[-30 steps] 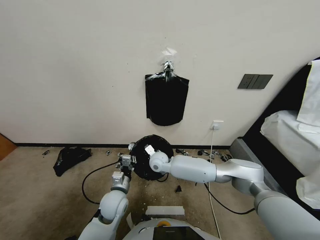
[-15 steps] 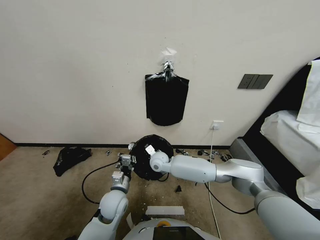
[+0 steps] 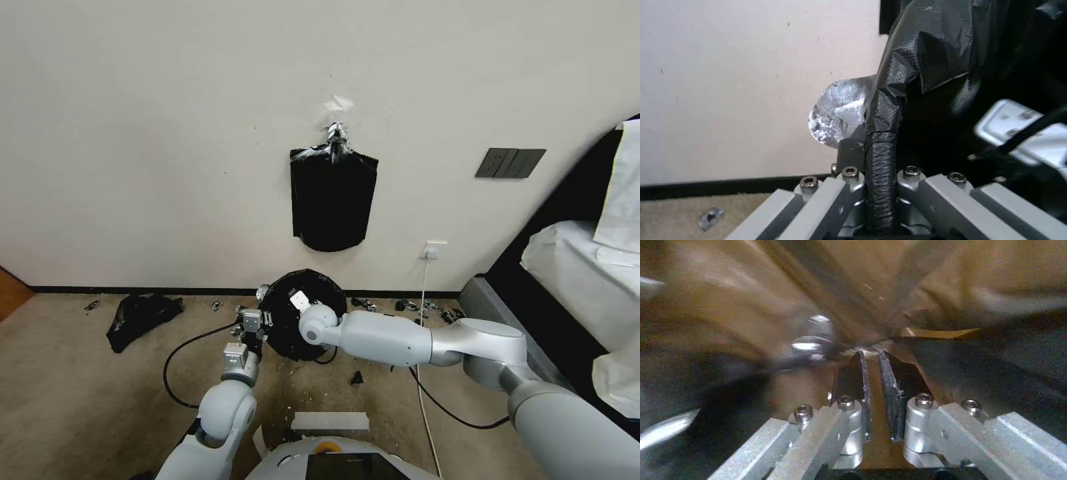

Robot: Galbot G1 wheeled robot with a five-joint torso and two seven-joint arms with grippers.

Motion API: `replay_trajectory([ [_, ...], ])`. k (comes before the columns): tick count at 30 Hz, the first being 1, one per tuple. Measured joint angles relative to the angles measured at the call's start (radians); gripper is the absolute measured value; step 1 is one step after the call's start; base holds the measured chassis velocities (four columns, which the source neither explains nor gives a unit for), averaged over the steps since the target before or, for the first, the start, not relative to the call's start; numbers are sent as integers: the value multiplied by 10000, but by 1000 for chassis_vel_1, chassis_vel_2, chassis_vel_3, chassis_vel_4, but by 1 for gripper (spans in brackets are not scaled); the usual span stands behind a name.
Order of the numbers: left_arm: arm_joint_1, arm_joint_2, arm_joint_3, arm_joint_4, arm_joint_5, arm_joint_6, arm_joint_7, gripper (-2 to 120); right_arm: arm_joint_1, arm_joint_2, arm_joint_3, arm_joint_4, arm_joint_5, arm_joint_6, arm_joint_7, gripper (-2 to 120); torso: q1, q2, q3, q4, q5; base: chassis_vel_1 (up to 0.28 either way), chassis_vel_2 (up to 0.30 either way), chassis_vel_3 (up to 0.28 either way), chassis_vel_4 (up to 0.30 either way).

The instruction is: Place a trash bag onto the trash bin.

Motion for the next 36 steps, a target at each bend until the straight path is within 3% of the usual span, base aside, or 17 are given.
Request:
replay_trajectory([
  [7, -236, 25, -41, 381, -548, 42, -240, 1, 263, -598, 34, 1437, 166, 0, 222, 10, 0, 0, 0, 1, 1, 0, 0, 0, 0],
  [13, -534, 157, -21, 540, -2222, 428, -858, 1, 617, -2095, 356, 3936, 33, 1, 77, 10, 0, 0, 0, 1, 1, 0, 0, 0, 0],
  [15, -643, 252, -20, 539, -3033, 682, -1180, 1, 596, -3156, 721, 5142, -965, 1, -747, 10, 0, 0, 0, 0, 3, 0, 0, 0, 0],
  [16, -643, 252, -20, 539, -3033, 682, -1180, 1, 596, -3156, 721, 5142, -965, 1, -747, 10, 0, 0, 0, 0, 3, 0, 0, 0, 0],
  [18, -714, 350, -14, 505, -3637, 950, -1439, 1, 270, -4333, 1350, 6180, -2332, 93, -1769, 10, 0, 0, -1, 0, 4, 0, 0, 0, 0],
  [19, -714, 350, -14, 505, -3637, 950, -1439, 1, 270, -4333, 1350, 6180, -2332, 93, -1769, 10, 0, 0, -1, 0, 4, 0, 0, 0, 0],
  [21, -773, 528, 52, 248, -4630, 1439, -1841, 1, -663, -6218, 2414, 7260, -5270, 1429, -3172, 11, 0, 0, -1, -5, 4, 0, 0, 0, 0],
  [22, -791, 591, 83, 114, -5044, 1699, -2016, 1, -1156, -6743, 2847, 7387, -6274, 2021, -3568, 12, -1, 0, -2, -6, 2, 0, 0, 0, 0],
  [23, -791, 591, 83, 114, -5044, 1699, -2016, 1, -1156, -6743, 2847, 7387, -6274, 2021, -3568, 12, -1, 0, -2, -6, 2, 0, 0, 0, 0],
  [25, -796, 782, 151, -272, -6322, 2433, -2664, 1, -2454, -7541, 3923, 7408, -7970, 3525, -4318, 14, 0, 0, -1, -5, 7, 0, 0, 0, 0],
  [26, -796, 782, 151, -272, -6322, 2433, -2664, 1, -2454, -7541, 3923, 7408, -7970, 3525, -4318, 14, 0, 0, -1, -5, 7, 0, 0, 0, 0],
  [29, -1007, 1019, 325, -572, -8075, 3377, -3879, 1, -4751, -7705, 5973, 7344, -9409, 4864, -4962, 25, 0, 0, -1, 3, 2, 0, 0, 0, 0],
  [30, -1007, 1019, 325, -572, -8075, 3377, -3879, 1, -4751, -7705, 5973, 7344, -9409, 4864, -4962, 25, 0, 0, -1, 3, 2, 0, 0, 0, 0],
  [33, -1450, 1333, 751, -483, -8977, 3845, -4617, 1, -7042, -7310, 8190, 6966, -10631, 5718, -5466, 41, 0, 0, -1, 0, 2, 0, 0, 0, 0],
  [36, -1724, 1468, 982, -333, -9263, 3881, -4885, 1, -7947, -7078, 9040, 6798, -11123, 5950, -5649, 47, 1, 0, 0, 1, 3, 0, 0, 0, 0],
])
